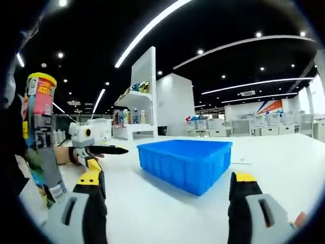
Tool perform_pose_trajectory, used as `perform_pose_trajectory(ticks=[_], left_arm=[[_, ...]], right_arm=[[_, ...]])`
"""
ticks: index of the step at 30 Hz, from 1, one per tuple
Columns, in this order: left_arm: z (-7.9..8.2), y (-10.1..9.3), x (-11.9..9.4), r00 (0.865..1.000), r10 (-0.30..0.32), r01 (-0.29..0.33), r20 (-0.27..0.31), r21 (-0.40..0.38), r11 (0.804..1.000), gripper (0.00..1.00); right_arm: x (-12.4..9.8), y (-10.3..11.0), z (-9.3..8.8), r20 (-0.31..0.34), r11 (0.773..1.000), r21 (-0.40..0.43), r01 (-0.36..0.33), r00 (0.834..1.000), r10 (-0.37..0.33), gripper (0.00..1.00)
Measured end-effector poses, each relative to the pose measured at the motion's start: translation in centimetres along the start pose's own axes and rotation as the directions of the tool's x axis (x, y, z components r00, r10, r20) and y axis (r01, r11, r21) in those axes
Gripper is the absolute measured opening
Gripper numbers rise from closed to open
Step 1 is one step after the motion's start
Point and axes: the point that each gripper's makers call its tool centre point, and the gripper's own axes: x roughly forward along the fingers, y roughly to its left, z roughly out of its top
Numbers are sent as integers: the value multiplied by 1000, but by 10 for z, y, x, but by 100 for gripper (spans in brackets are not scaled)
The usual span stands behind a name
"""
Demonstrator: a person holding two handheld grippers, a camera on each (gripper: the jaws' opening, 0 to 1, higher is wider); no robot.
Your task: Open the lid of the chip container on the table, take out the chips, place them into the box in front of the container, and close the lid
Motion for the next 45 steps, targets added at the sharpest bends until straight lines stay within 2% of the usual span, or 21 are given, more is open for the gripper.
perform_pose_trajectory(ticks=[3, 5, 7, 9, 11, 12, 13, 14, 15, 16, 18, 20, 21, 22, 23, 24, 26, 27, 29, 33, 45], left_arm=[[8, -14, -27, 1000, -5, 5, 5, 0, 1000, 95], [20, -21, -44, 999, 9, -8, 43, -22, 1000, 95], [34, -35, -65, 997, 11, -12, 77, 17, 1000, 95], [45, -53, -85, 997, -4, -2, 78, 87, 996, 95], [56, -69, -103, 999, -15, 9, 39, 136, 991, 95], [56, -70, -113, 999, 3, 2, -41, 138, 990, 95], [50, -71, -121, 989, 27, -8, -146, 130, 991, 95], [46, -72, -129, 971, 47, -17, -235, 124, 992, 95], [52, -74, -138, 959, 79, -37, -270, 157, 987, 95], [59, -76, -142, 957, 96, -49, -275, 175, 983, 95], [76, -86, -151, 957, 101, -56, -271, 166, 984, 95], [94, -103, -164, 958, 79, -57, -277, 87, 995, 95], [105, -115, -173, 958, 60, -26, -279, 124, 992, 95], [116, -122, -177, 967, 51, -11, -248, 161, 987, 95], [127, -132, -187, 968, 56, -16, -243, 163, 986, 95], [133, -138, -193, 968, 58, -17, -246, 164, 986, 95], [153, -148, -206, 974, 68, -29, -216, 181, 983, 95], [164, -152, -213, 979, 75, -40, -188, 179, 983, 95], [177, -161, -220, 987, 73, -46, -147, 177, 983, 95], [176, -173, -226, 990, 48, -25, -134, 171, 985, 95], [164, -173, -229, 988, 62, -38, -140, 172, 984, 95]], right_arm=[[-25, 18, 8, 33, 995, 84, -51, 998, 48, 97], [-47, 33, 15, 53, 987, 144, -74, 996, 67, 97], [-71, 52, 28, 95, 993, 72, -92, 992, 85, 97], [-89, 66, 35, 85, 996, -20, -84, 993, 85, 97], [-107, 87, 51, 72, 992, -77, -95, 992, 101, 97], [-114, 96, 58, 59, 991, -87, -104, 992, 109, 97], [-123, 106, 62, -6, 992, -72, -107, 994, 107, 97], [-130, 112, 64, -66, 993, -52, -101, 993, 98, 97], [-137, 117, 67, -146, 995, -61, -83, 987, 73, 97], [-143, 119, 72, -180, 994, -87, -60, 983, 44, 97], [-152, 128, 95, -182, 983, -182, -30, 983, -4, 97], [-162, 144, 116, -171, 978, -205, -28, 985, -8, 97], [-167, 151, 123, -170, 978, -204, -32, 985, -3, 97], [-171, 158, 129, -168, 978, -206, -40, 986, 5, 97], [-177, 171, 136, -170, 978, -199, -67, 985, 33, 97], [-182, 180, 136, -191, 979, -186, -88, 980, 52, 97], [-195, 198, 126, -276, 975, -178, -137, 957, 84, 97], [-201, 203, 121, -314, 966, -207, -156, 946, 85, 97], [-205, 204, 116, -333, 951, -278, -137, 942, 38, 97], [-207, 195, 104, -375, 940, -329, -89, 926, -44, 97], [-203, 190, 96, -394, 927, -363, -96, 917, -59, 97]])
